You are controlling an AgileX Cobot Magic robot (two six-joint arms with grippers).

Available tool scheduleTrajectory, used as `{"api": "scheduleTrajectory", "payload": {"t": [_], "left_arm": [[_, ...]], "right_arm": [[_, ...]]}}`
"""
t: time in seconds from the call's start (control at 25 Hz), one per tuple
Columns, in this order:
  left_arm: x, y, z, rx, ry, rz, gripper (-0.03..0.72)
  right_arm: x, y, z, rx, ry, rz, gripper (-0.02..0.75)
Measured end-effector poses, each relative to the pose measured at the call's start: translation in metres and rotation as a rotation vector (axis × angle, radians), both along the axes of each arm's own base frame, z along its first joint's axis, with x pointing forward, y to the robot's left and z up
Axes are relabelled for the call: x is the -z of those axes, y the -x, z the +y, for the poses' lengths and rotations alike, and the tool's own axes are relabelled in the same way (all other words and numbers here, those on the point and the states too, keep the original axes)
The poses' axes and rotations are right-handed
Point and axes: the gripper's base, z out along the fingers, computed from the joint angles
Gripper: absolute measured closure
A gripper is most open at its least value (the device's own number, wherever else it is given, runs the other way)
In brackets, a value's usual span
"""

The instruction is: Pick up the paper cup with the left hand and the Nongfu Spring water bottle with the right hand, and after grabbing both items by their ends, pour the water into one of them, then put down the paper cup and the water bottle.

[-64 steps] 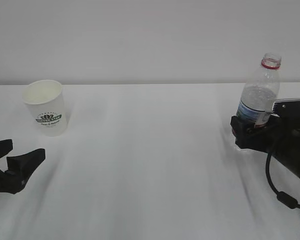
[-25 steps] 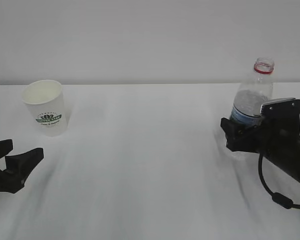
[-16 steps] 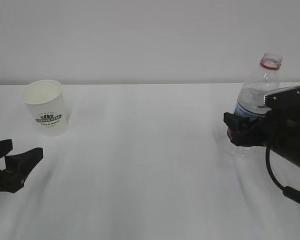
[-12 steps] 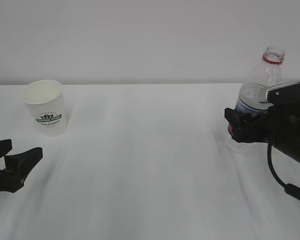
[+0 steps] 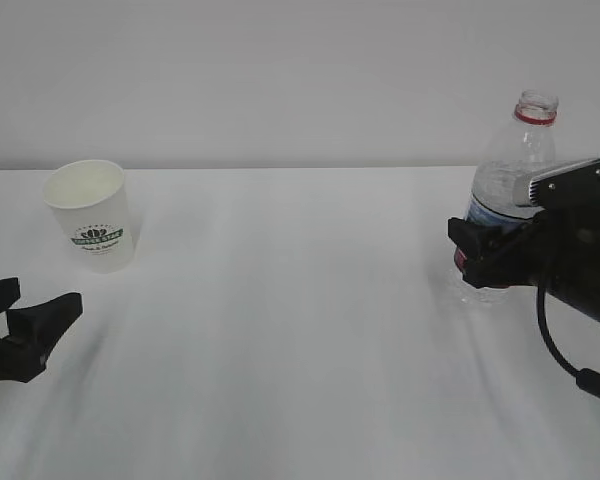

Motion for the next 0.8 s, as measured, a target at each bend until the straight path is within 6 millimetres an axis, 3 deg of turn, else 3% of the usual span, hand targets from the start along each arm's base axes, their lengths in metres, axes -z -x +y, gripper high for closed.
{"api": "scheduleTrajectory", "payload": {"t": [0.6,0.8], "left_arm": [[0.008,-0.002,0.003,-0.025,-0.049,0.020,0.087],[0.019,-0.019,0.003,-0.033,-0.051,0.043,0.028]], "right_arm": [[-0.053,0.013,0.001,-0.058,0.062,-0.095,0.253],[-0.064,0.016,0.001,-0.064,0.073,-0.119,0.253]]}}
